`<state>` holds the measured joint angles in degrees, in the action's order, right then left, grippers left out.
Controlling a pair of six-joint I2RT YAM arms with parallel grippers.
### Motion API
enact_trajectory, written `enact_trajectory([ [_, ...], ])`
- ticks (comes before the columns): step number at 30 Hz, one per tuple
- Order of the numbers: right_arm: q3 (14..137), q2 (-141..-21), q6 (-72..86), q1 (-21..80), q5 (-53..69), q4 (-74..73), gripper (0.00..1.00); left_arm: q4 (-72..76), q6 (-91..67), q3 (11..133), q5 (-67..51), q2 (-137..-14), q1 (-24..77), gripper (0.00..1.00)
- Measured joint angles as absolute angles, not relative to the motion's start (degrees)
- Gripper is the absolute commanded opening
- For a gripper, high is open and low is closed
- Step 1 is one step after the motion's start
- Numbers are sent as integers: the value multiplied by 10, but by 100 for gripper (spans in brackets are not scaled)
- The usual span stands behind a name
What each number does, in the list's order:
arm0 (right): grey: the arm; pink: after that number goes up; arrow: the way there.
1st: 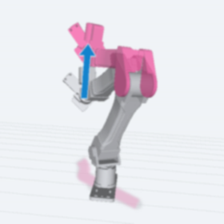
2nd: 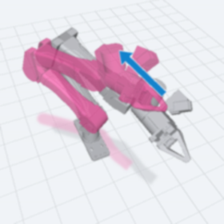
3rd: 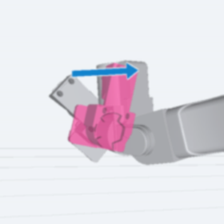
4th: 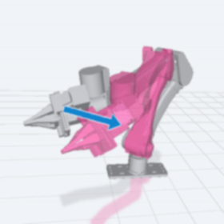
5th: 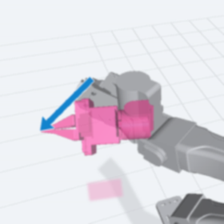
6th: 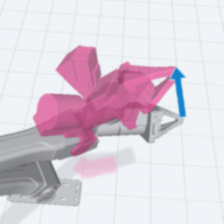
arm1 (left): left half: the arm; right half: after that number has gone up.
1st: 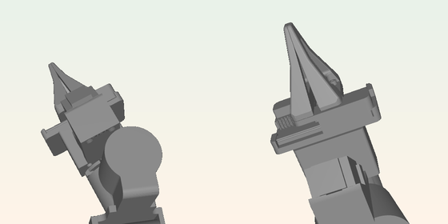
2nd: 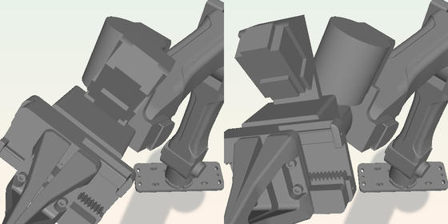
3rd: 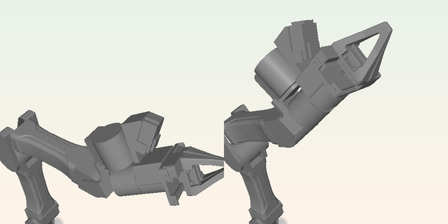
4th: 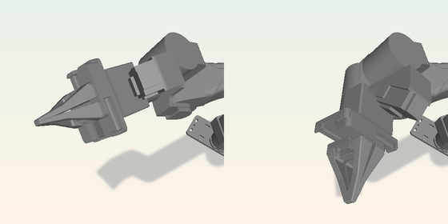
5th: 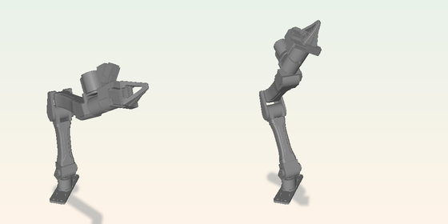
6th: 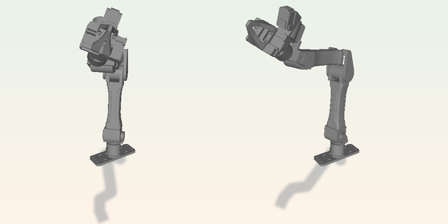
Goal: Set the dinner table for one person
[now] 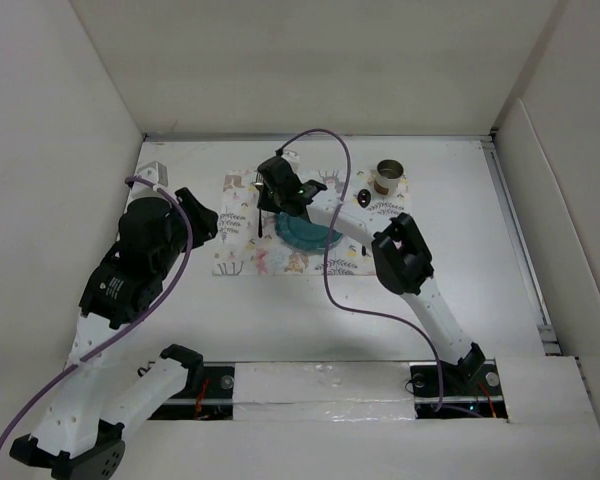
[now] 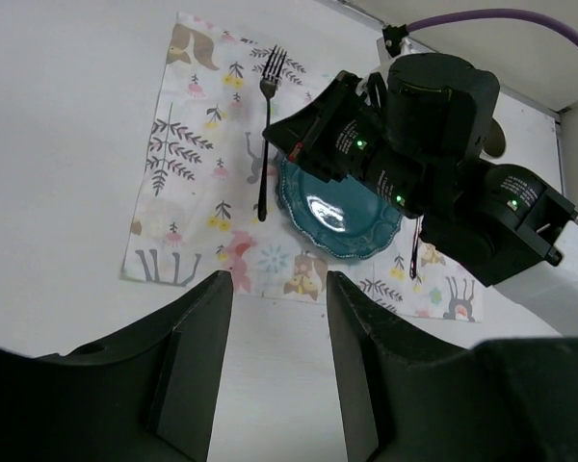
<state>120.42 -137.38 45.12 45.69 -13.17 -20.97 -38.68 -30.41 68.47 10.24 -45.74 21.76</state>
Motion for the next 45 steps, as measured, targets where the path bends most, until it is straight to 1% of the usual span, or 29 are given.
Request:
enact_trajectory([
  [6, 1245, -1393, 468, 463, -131, -212, 0, -384, -303, 679, 104, -451, 223, 41],
  [33, 1227, -1434, 496, 489, -135, -229, 1, -375, -303, 656, 108, -450, 228, 41],
  [35, 1227, -1435, 499, 489, -138, -234, 9, -375, -303, 656, 108, -450, 228, 41],
  [36, 1227, -1436, 500, 489, -138, -236, 18, -375, -303, 656, 109, -450, 228, 41],
  [38, 1227, -1437, 503, 489, -138, -238, 25, -375, -303, 656, 110, -450, 228, 41],
  [39, 1227, -1437, 504, 489, -138, -239, 30, -375, -303, 656, 110, -450, 228, 41],
  [45, 1228, -1437, 505, 489, -133, -237, 40, -374, -303, 656, 110, -450, 228, 41],
])
